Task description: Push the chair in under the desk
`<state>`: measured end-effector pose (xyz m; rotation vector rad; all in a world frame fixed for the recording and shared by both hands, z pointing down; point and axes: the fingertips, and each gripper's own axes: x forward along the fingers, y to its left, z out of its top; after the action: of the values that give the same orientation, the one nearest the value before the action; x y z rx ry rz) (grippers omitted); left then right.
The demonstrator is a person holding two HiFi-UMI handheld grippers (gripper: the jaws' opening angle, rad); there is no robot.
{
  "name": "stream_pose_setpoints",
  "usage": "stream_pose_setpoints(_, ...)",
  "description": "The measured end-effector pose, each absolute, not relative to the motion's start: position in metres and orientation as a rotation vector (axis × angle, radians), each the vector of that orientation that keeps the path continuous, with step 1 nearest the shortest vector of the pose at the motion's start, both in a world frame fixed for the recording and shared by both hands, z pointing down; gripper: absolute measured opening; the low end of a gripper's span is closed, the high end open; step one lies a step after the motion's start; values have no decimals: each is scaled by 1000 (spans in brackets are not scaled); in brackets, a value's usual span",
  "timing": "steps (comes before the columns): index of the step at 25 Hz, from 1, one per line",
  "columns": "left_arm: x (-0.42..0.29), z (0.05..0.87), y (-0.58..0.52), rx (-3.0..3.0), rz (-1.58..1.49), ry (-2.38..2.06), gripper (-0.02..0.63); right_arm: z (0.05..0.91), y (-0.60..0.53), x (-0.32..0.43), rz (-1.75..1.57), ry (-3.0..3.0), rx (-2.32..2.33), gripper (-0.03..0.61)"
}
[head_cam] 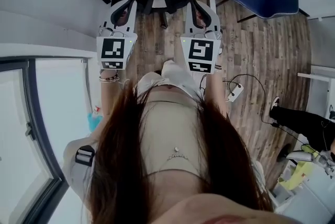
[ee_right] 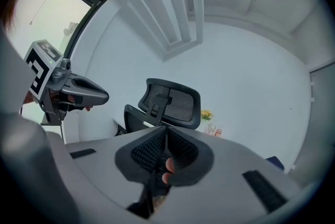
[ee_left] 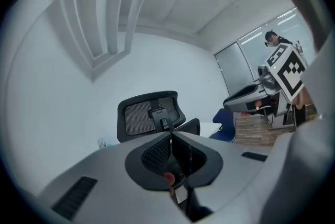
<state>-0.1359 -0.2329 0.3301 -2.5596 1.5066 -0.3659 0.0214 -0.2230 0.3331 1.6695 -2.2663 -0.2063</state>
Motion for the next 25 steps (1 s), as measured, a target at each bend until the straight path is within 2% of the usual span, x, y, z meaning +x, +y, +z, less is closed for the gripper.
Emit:
stream_pose_setpoints(10,-134,329,-206,-2586,-341,1504,11,330,-198,23,-159,-2291,1696,29)
stream_pose_setpoints(25,-137,339,-222,-2698,-216,1536,5,338,-208,22,-219,-2227,1700,29)
